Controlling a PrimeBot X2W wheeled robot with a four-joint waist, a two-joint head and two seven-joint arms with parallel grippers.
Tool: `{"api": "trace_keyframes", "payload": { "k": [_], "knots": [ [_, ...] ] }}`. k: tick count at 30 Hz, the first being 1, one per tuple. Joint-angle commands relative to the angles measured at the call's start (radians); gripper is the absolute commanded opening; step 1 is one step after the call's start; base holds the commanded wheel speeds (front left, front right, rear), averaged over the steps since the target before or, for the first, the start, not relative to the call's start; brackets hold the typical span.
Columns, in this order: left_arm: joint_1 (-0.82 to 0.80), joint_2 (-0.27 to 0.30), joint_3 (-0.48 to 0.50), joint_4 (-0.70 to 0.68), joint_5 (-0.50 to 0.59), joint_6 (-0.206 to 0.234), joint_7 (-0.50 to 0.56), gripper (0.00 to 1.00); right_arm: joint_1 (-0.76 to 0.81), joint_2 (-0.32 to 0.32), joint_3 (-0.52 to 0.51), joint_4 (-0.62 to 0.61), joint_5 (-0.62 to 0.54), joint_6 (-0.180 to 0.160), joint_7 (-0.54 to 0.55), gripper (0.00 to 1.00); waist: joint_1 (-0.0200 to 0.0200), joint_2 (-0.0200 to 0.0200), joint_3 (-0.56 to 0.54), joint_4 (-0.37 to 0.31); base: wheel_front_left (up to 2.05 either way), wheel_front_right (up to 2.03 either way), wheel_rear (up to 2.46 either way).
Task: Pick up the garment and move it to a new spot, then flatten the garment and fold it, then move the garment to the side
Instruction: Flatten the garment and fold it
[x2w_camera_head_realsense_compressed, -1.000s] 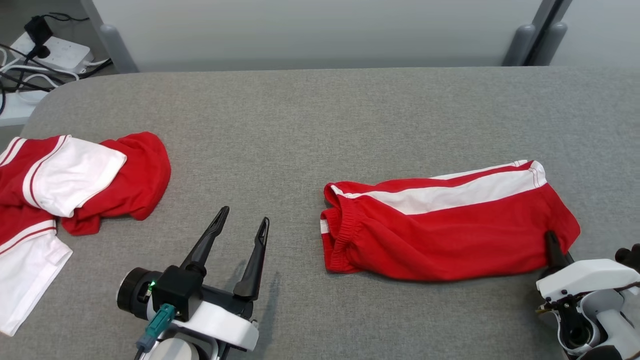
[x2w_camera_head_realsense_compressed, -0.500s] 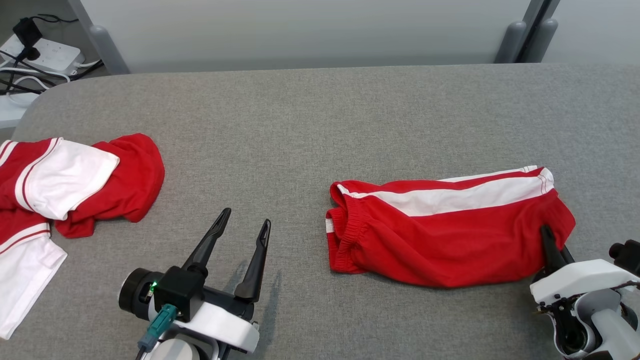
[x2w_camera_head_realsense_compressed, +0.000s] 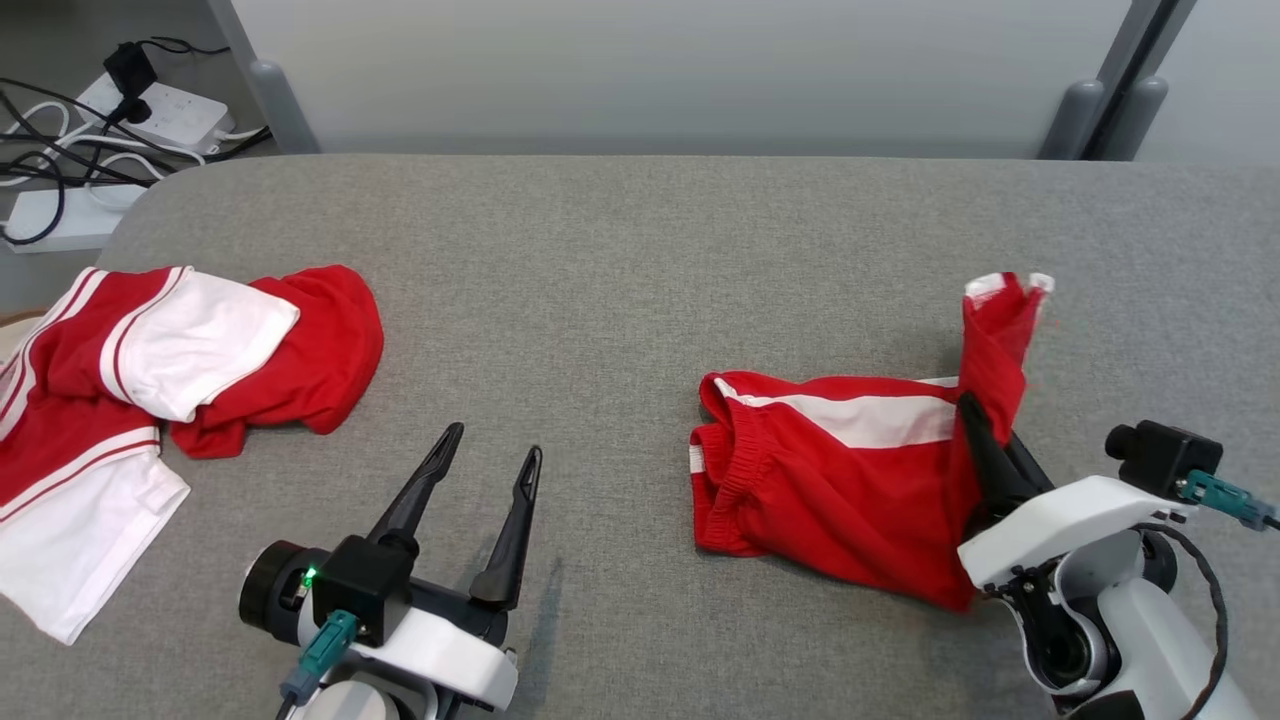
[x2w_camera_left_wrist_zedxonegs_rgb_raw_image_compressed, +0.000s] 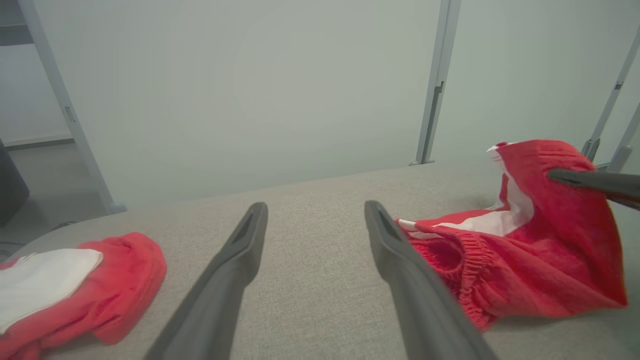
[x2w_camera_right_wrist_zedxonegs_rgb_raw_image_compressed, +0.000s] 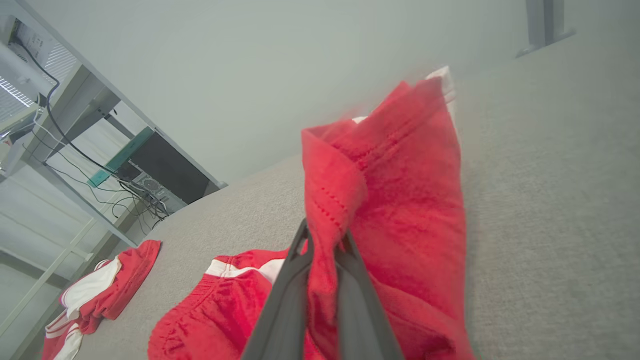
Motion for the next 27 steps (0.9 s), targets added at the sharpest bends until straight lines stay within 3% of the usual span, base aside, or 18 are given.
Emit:
{"api": "trace_keyframes", "payload": {
  "k": [1, 8, 19, 20, 21, 22, 27],
  "knots": [
    [-0.006, 0.006, 0.029, -0.023, 0.006, -0.007, -0.009, 1.0, -0.004, 0.006, 0.02, -0.043, -0.013, 0.004, 0.01, 0.0, 0.0, 0.0, -0.002, 0.01, 0.0, 0.0, 0.0],
    [-0.007, 0.004, 0.027, -0.015, 0.005, -0.007, -0.009, 1.0, 0.011, 0.055, 0.055, -0.143, -0.057, 0.004, 0.107, 0.0, 0.0, 0.0, -0.002, 0.048, 0.0, 0.0, 0.0],
    [-0.007, 0.001, 0.021, -0.009, 0.002, -0.006, -0.009, 1.0, 0.075, 0.068, 0.141, -0.187, -0.124, 0.004, 0.235, 0.0, 0.0, 0.0, 0.003, 0.083, 0.0, 0.0, 0.0],
    [-0.007, 0.001, 0.02, -0.008, 0.002, -0.005, -0.009, 1.0, 0.078, 0.068, 0.146, -0.187, -0.13, 0.004, 0.244, 0.08, 0.0, 0.0, 0.003, 0.083, 0.0, 0.0, 0.0],
    [-0.007, 0.0, 0.02, -0.008, 0.001, -0.005, -0.009, 1.0, 0.082, 0.068, 0.15, -0.19, -0.128, 0.004, 0.249, 0.64, 0.0, 0.0, 0.003, 0.083, 0.0, 0.0, 0.0],
    [-0.006, 0.0, 0.02, -0.008, 0.0, -0.004, -0.009, 1.0, 0.085, 0.069, 0.156, -0.195, -0.124, 0.004, 0.253, 1.0, 0.0, 0.0, 0.003, 0.082, 0.0, 0.0, 0.0],
    [-0.007, 0.0, 0.021, -0.01, -0.001, -0.003, -0.009, 1.0, 0.094, 0.069, 0.187, -0.218, -0.118, 0.004, 0.268, 1.0, 0.0, 0.0, 0.005, 0.078, 0.0, 0.0, 0.0]
  ]
}}
